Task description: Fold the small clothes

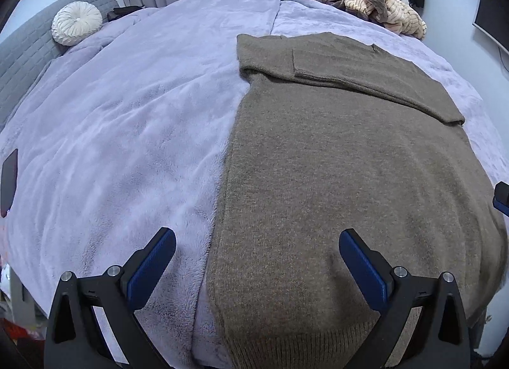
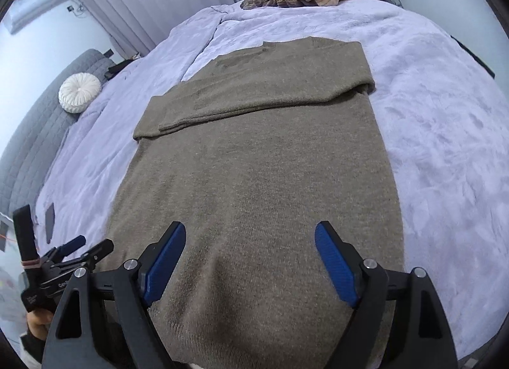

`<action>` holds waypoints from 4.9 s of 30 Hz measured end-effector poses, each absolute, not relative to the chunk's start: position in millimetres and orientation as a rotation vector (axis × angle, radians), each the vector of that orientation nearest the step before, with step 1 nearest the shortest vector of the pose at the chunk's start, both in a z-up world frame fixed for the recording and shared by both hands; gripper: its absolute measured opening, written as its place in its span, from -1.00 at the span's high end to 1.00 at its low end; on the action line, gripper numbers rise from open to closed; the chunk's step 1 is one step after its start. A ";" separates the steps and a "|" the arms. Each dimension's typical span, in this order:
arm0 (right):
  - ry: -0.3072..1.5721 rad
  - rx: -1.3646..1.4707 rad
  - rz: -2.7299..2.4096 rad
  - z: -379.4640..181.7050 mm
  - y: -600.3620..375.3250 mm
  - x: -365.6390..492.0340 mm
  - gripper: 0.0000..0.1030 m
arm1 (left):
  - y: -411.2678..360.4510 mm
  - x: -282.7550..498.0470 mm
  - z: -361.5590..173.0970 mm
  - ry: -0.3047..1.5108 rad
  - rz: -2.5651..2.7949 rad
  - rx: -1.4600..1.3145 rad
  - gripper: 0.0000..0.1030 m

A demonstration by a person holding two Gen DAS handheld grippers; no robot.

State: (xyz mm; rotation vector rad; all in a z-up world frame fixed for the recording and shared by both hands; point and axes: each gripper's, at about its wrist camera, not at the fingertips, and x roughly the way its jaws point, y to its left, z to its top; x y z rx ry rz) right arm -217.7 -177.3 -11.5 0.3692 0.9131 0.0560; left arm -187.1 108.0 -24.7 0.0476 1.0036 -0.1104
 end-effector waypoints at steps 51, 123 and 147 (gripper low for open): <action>0.707 0.972 0.709 -17.7 -220.0 -236.2 0.86 | 154.0 -152.9 36.7 0.917 -0.724 -0.462 0.74; 0.872 1.019 0.322 -63.6 -288.3 -69.1 0.35 | 63.6 158.6 -35.0 1.038 -0.382 -0.318 -0.03; 0.964 1.084 0.341 -104.7 -164.0 -53.3 -0.22 | 136.9 15.5 -57.0 1.144 -0.469 -0.311 0.55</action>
